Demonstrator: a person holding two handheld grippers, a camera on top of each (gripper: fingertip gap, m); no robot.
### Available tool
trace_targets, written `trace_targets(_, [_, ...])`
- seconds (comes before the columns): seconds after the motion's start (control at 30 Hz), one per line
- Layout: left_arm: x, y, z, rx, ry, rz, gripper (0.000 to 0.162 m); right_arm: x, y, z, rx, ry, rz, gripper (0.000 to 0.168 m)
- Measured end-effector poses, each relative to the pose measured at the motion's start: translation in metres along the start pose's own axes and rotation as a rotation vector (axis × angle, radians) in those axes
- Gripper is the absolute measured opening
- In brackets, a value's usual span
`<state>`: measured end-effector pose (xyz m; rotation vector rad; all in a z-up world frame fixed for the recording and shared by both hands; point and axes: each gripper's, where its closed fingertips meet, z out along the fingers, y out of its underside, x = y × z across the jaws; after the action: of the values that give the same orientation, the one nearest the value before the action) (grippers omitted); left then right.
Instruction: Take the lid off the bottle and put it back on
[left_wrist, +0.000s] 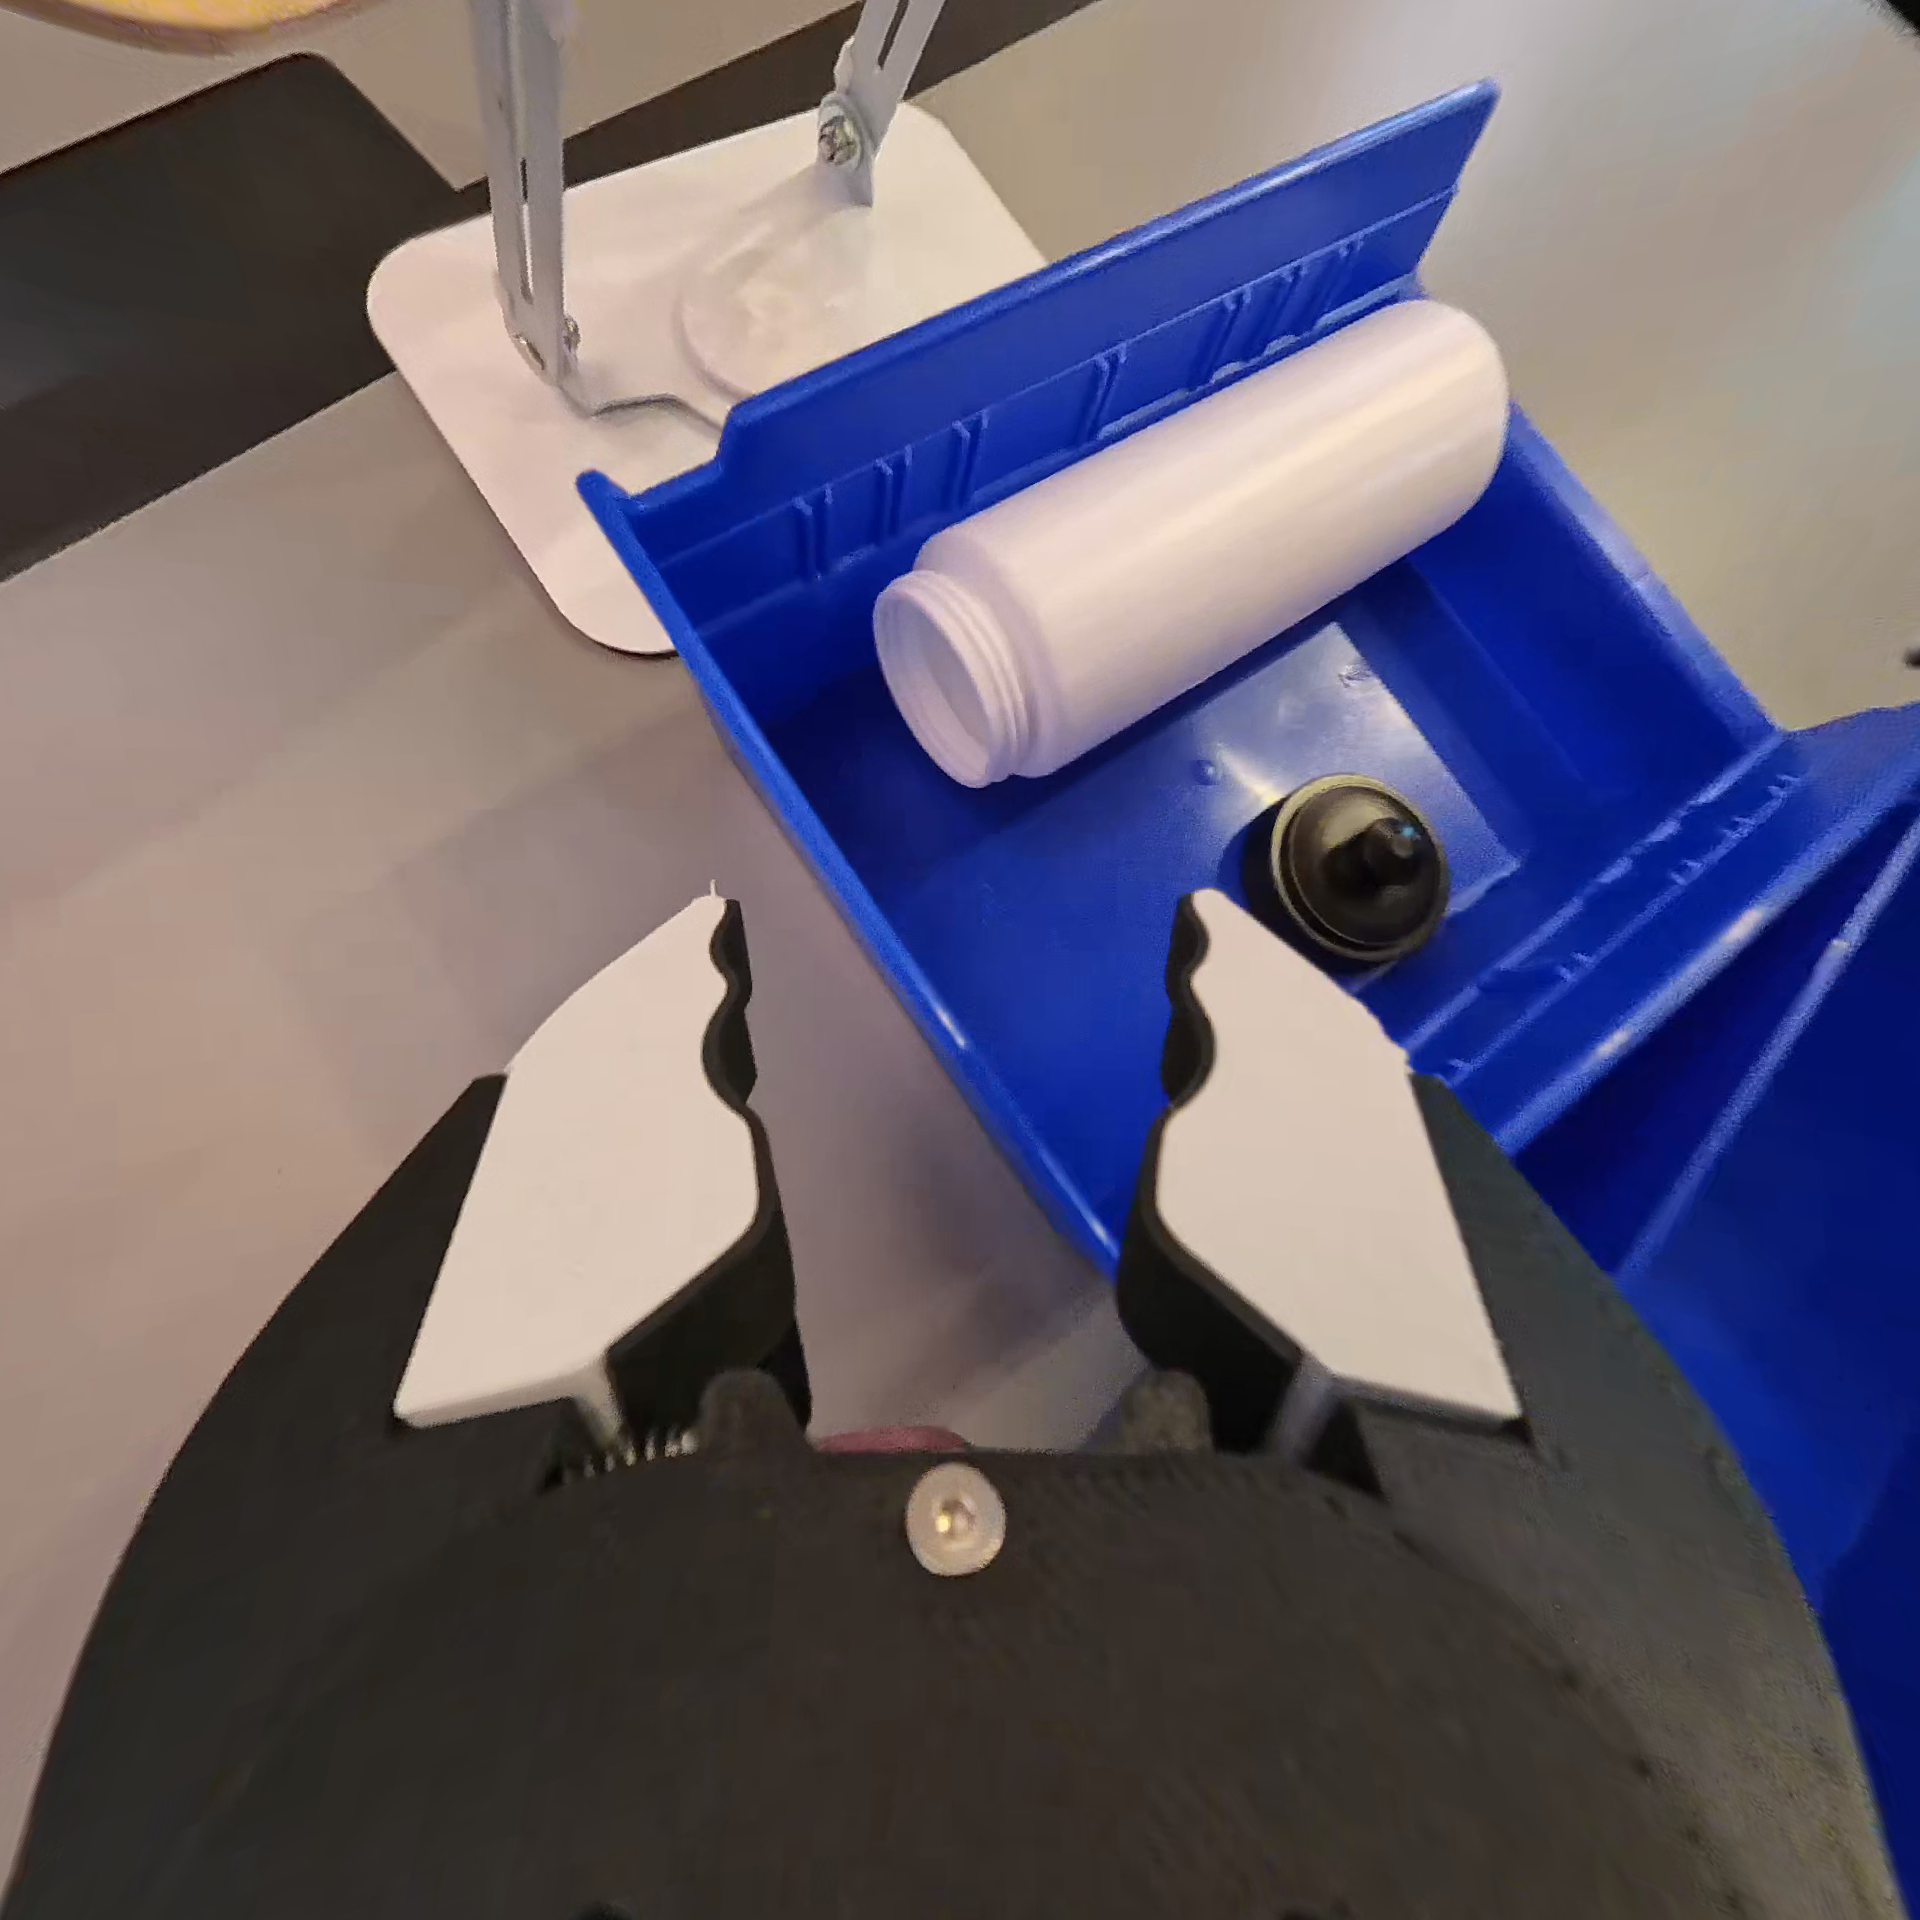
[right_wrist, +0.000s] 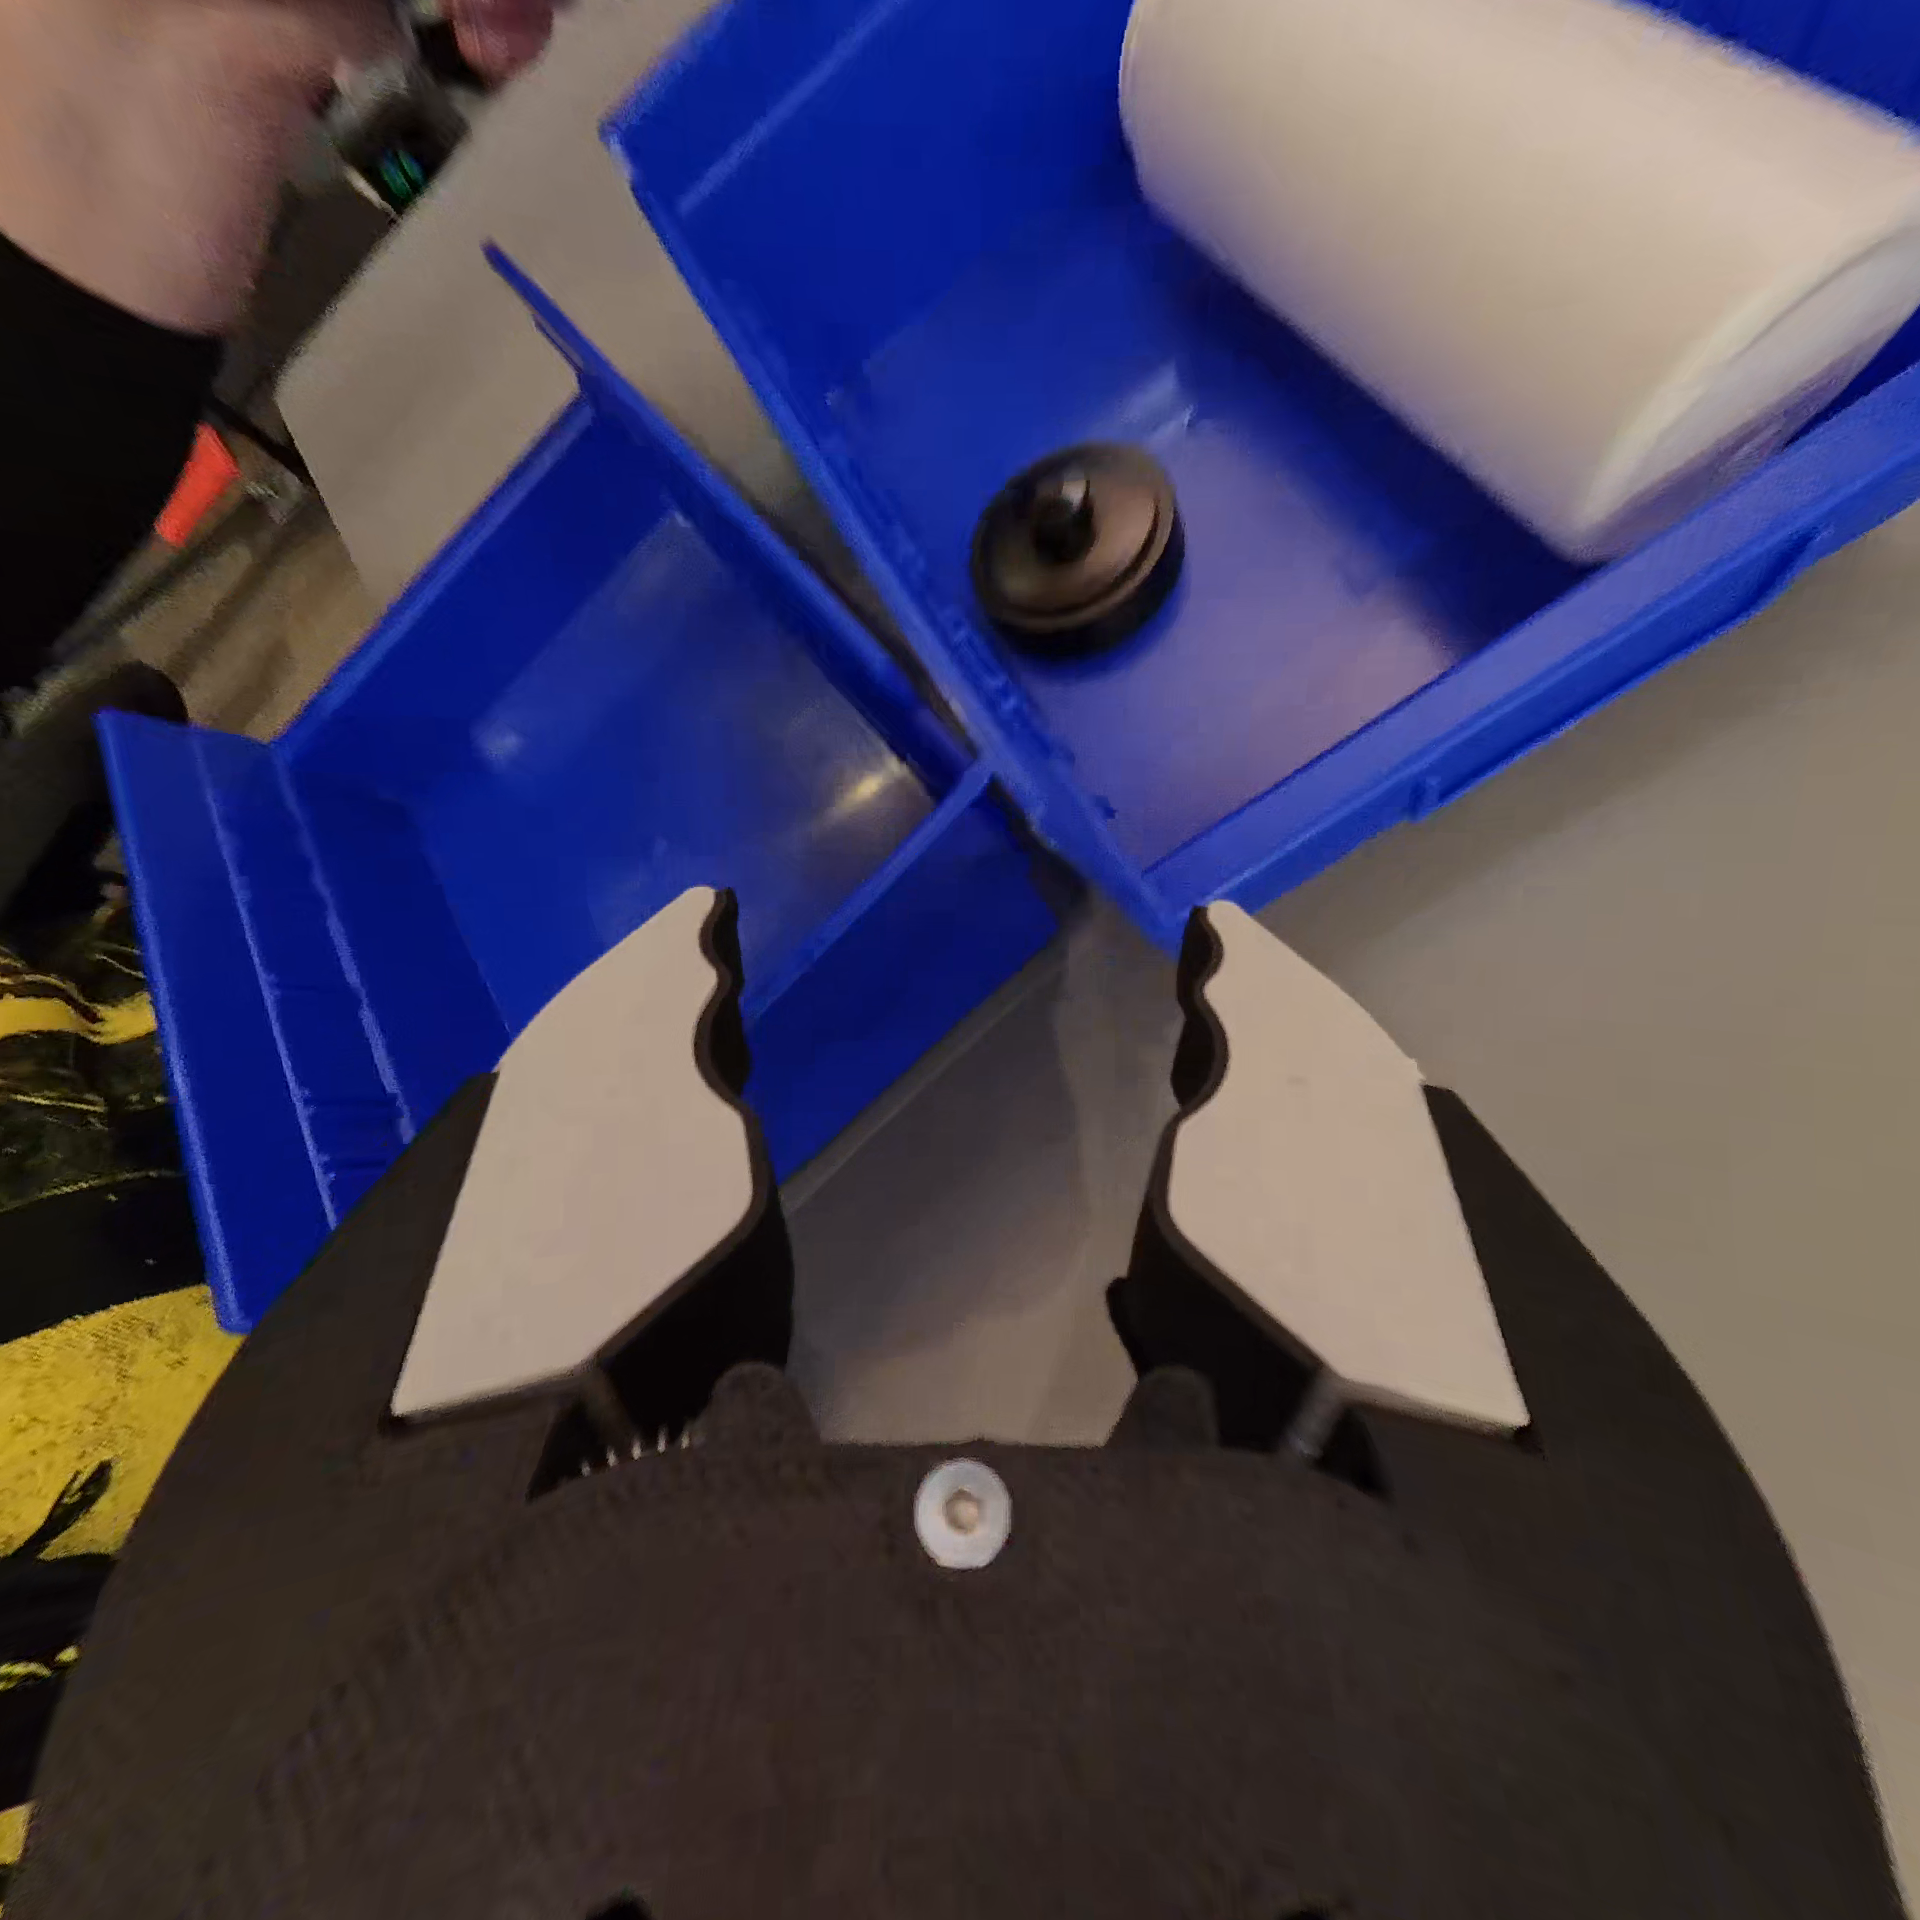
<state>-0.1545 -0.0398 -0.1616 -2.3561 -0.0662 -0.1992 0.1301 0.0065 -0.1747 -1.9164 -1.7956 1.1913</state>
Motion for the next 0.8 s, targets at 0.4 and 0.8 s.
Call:
trace_targets(0.4, [-0.006, 0.031, 0.042, -0.209, -0.071, 0.059, 0.050, -0.033, 0.026, 0.030, -0.151, -0.106, -0.022, 0.052])
trace_targets(0.8, [-0.078, 0.059, 0.010, -0.316, -0.218, 0.029, 0.024, -0.004, 0.035, 0.002, -0.251, -0.046, -0.080, 0.031])
